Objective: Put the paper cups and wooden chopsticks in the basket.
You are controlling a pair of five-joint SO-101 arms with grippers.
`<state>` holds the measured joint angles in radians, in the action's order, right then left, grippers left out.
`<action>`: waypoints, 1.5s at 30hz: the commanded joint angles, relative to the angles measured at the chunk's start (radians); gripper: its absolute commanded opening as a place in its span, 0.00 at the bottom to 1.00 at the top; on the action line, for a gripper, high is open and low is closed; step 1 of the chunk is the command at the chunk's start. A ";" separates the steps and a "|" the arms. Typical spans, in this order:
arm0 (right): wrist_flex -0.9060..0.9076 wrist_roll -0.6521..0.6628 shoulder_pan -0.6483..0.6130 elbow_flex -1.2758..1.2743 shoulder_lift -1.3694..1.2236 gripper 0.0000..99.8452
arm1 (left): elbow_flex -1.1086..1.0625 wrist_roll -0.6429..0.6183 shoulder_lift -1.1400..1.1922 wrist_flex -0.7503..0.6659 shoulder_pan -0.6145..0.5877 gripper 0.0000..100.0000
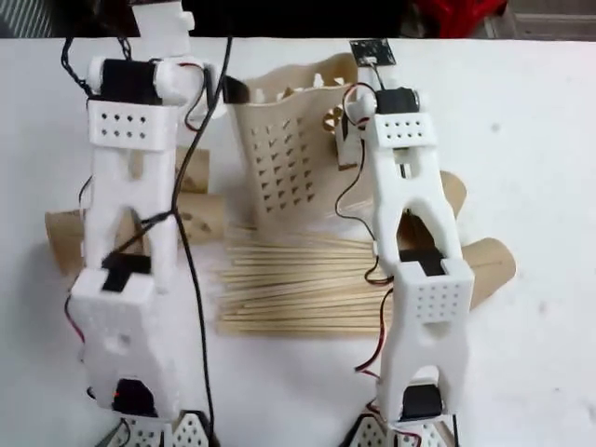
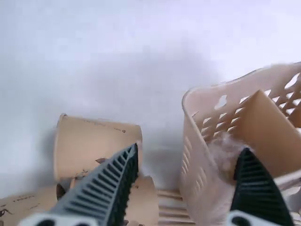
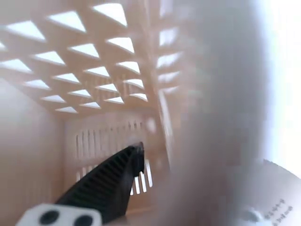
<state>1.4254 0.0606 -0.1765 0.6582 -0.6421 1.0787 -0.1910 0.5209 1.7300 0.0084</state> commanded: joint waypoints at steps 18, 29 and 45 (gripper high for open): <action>-0.183 -0.167 0.019 0.003 0.019 0.09 | 0.006 -0.006 0.105 0.014 0.194 0.11; -0.309 -0.310 0.016 0.005 0.025 0.03 | -0.173 -0.006 0.105 -0.107 0.239 0.12; -0.153 -0.192 0.048 0.037 0.045 0.22 | -0.173 0.227 0.093 -0.222 0.246 0.02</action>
<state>1.2183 -0.1956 -0.1580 0.6368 -0.6498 0.9805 -0.0299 0.6068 1.4952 0.1711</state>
